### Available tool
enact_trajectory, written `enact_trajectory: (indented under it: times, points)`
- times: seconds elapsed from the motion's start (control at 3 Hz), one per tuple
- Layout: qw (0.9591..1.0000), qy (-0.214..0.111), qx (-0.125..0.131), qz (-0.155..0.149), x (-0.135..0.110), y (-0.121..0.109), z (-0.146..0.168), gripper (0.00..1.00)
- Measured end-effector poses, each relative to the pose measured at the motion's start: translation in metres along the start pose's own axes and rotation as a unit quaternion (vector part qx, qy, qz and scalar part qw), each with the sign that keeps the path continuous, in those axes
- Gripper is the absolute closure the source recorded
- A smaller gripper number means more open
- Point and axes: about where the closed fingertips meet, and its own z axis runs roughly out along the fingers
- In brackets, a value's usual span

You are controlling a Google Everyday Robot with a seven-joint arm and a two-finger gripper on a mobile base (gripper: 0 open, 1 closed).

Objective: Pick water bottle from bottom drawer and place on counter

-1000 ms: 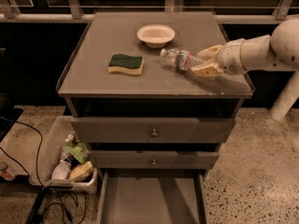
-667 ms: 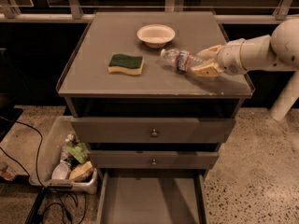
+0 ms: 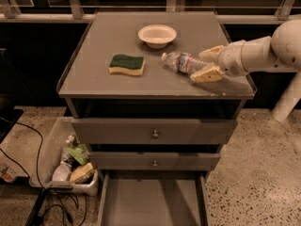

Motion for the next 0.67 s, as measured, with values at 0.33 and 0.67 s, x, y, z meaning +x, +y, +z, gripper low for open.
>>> enact_trajectory:
  times: [0.33,0.67]
  points:
    - [1.0000,0.000,0.000,0.000,0.0000,0.0000,0.0001,0.00]
    - [1.0000,0.000,0.000,0.000,0.0000,0.0000,0.0001,0.00]
